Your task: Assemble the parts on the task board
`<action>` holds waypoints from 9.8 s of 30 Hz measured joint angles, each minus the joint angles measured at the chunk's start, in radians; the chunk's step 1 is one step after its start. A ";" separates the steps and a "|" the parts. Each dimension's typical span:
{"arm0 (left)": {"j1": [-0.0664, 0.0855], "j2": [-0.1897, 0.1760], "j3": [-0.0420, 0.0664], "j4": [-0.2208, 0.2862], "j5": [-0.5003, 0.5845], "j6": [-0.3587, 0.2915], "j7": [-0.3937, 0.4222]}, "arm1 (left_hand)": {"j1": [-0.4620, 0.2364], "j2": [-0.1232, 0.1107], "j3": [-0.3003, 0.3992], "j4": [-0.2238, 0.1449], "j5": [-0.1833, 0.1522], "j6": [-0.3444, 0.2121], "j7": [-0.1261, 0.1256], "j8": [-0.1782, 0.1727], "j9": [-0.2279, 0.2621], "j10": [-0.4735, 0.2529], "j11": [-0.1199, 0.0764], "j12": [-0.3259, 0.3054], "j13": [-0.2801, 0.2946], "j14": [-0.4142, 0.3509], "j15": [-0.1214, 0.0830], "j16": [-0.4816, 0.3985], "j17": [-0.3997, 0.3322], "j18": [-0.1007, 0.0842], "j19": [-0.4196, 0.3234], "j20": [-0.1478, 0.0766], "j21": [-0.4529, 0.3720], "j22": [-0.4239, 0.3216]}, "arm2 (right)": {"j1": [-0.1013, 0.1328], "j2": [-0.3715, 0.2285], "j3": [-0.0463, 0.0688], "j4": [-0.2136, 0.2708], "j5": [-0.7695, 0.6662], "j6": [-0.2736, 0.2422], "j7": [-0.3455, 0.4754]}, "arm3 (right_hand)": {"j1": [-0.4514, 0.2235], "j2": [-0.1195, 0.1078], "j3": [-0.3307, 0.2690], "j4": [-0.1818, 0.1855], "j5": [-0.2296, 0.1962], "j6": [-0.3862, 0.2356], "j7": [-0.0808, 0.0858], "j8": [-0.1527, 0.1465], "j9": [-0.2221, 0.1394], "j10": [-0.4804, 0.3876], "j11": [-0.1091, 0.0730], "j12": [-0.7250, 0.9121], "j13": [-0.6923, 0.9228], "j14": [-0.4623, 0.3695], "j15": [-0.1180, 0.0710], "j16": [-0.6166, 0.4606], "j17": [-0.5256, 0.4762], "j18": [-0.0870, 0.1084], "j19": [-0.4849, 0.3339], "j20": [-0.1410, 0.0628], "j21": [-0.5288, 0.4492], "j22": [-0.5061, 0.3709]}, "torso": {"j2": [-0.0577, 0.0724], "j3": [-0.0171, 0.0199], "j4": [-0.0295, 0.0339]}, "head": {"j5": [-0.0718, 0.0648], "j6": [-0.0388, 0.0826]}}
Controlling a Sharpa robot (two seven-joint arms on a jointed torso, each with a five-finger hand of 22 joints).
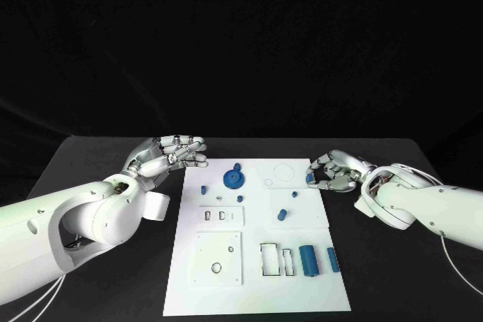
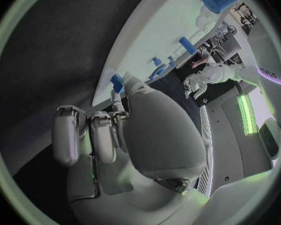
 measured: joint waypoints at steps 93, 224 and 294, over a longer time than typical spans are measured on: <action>0.000 0.031 -0.001 -0.044 -0.006 0.011 -0.018 | 0.000 0.000 0.003 -0.003 0.000 -0.004 0.004 -0.004 -0.002 0.000 0.000 -0.005 0.000 -0.004 0.004 0.000 0.004 0.000 0.000 0.000 0.008 0.003 | -0.081 0.333 0.000 0.279 -0.427 -0.113 -0.505 | -0.146 -0.029 0.217 -0.067 -0.010 0.066 -0.032 0.094 0.044 0.001 -0.046 0.026 -0.001 0.000 -0.032 0.004 -0.001 0.000 0.012 -0.034 0.023 0.000 | -0.007 0.0006 -0.0014 | 0.056 -0.046; 0.052 0.332 -0.044 -0.299 -0.952 0.507 -0.943 | -0.367 0.112 -0.237 0.122 0.000 -0.080 -0.131 0.528 0.342 0.079 -0.136 1.125 0.837 0.425 -0.139 1.083 1.014 -0.070 0.338 -0.130 0.878 0.854 | 0.093 0.047 0.003 0.225 0.341 -0.296 -0.195 | -0.043 0.013 -0.216 0.053 0.004 -0.110 0.024 0.020 -0.025 -0.415 0.032 -0.757 -0.513 -0.200 0.026 -0.520 -0.560 0.119 -0.389 0.019 -0.824 -0.416 | -0.086 0.0315 -0.0174 | 0.110 -0.107; 0.048 0.232 -0.055 -0.146 -0.809 0.266 -0.941 | -0.261 -0.008 0.294 0.103 -0.004 -0.099 -0.143 0.593 0.469 0.165 -0.172 1.175 0.884 0.425 -0.168 1.122 1.014 -0.086 0.394 -0.157 0.931 0.961 | 0.088 0.061 -0.003 0.173 0.507 -0.324 -0.116 | -0.014 0.021 -0.185 0.050 0.000 -0.140 0.072 0.050 -0.057 -0.511 0.090 -1.048 -1.053 -0.447 0.118 -1.083 -0.861 0.117 -0.535 0.113 -1.222 -0.768 | -0.094 0.0455 0.0000 | 0.110 -0.126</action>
